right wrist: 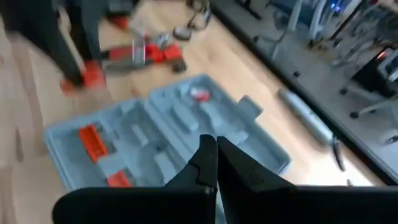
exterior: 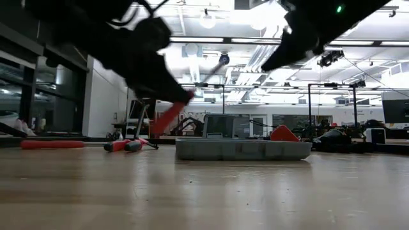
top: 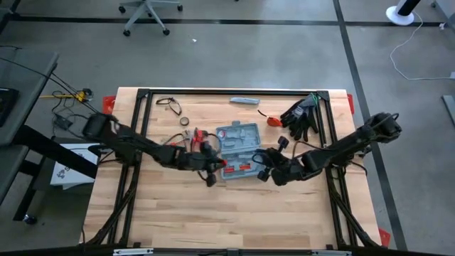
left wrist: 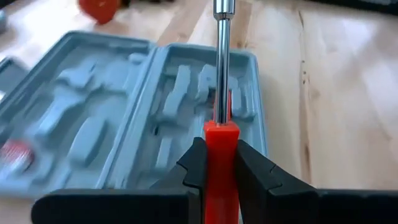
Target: Prefit tool cases
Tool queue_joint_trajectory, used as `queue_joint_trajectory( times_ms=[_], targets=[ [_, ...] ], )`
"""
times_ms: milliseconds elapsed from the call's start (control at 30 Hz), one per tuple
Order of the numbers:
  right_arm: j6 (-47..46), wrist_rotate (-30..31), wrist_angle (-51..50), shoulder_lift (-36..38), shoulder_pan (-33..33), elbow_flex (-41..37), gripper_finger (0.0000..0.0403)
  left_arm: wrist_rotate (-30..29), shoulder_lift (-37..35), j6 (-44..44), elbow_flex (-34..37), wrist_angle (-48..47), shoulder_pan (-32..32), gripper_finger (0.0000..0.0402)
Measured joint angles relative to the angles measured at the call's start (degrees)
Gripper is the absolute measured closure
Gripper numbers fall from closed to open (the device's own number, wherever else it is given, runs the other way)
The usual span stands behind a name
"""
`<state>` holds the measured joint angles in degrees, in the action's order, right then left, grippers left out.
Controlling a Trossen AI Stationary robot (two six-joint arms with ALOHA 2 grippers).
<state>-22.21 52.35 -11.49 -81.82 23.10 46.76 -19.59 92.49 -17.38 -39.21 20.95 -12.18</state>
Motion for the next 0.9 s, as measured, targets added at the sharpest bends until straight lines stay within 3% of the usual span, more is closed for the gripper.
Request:
queue_joint_trajectory(
  times_ms=[200,367,900],
  targets=[
    [2.6,3.6,-0.1,4.6,1.8,0.0,0.0403,6.3,9.7,5.5,-9.5,0.0,1.2,0.0362],
    [3.2,4.1,-0.3,5.5,2.1,0.0,0.0403,9.8,14.7,4.3,-14.0,-0.7,2.1,0.0362],
    [2.8,4.5,-2.0,5.4,2.0,0.0,0.0403,8.2,15.3,-1.0,-21.3,-0.5,3.4,0.0362]
  ],
)
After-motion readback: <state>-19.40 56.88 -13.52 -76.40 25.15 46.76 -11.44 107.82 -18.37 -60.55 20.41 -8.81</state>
